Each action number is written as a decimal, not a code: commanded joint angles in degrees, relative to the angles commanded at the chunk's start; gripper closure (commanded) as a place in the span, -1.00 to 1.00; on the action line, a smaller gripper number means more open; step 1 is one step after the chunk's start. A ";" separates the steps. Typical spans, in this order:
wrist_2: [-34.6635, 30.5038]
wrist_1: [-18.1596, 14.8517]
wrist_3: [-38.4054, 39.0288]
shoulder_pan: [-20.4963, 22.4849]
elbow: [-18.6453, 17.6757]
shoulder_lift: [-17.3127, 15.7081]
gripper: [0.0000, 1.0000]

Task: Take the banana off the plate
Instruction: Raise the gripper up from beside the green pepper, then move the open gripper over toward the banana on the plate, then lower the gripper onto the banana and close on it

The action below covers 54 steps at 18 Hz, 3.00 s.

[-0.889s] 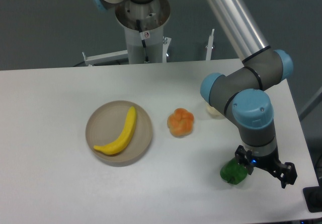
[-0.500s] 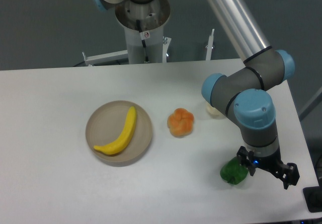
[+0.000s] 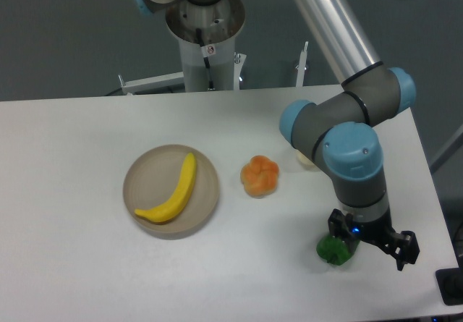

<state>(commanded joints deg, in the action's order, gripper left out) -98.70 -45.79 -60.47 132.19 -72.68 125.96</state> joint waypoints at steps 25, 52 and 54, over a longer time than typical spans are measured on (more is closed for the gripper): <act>8.08 -5.55 22.31 -10.09 -27.15 -17.40 -1.00; 7.12 2.37 25.14 -20.21 -38.41 -13.19 -0.79; 7.12 2.37 25.05 -20.21 -38.41 -13.19 -0.53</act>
<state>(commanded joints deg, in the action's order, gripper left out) -91.58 -43.42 -35.42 111.97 -111.09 112.76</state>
